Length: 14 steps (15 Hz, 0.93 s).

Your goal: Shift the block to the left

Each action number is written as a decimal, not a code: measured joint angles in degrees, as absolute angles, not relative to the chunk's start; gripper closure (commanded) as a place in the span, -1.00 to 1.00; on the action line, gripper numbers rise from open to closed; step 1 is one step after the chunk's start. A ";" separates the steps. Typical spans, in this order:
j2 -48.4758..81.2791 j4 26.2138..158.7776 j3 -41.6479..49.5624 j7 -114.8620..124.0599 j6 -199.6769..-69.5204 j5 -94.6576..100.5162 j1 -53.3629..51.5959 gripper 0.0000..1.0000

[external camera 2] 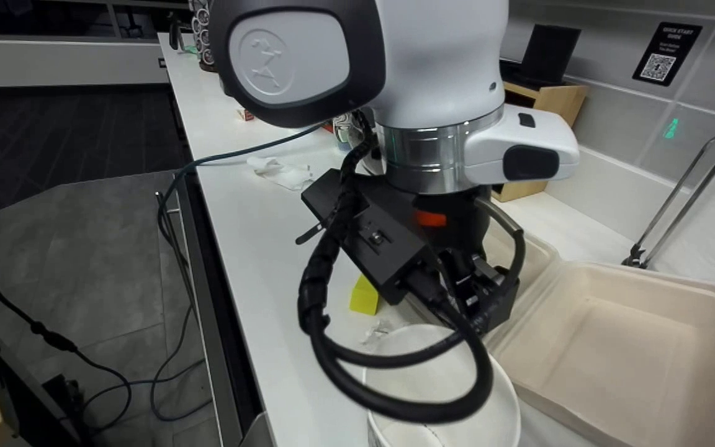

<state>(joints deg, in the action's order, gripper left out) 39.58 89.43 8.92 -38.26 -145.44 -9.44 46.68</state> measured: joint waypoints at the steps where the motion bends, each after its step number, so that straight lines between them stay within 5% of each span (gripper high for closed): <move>1: 39.73 89.06 8.78 -38.25 -145.43 -9.41 46.85 0.22; 4: 39.96 88.36 8.28 -38.25 -145.43 -9.36 47.37 0.71; 14: 29.87 94.93 0.22 -49.54 -144.08 -13.35 52.18 0.72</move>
<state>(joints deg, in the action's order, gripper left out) 29.87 94.93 0.22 -49.54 -144.08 -13.35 52.18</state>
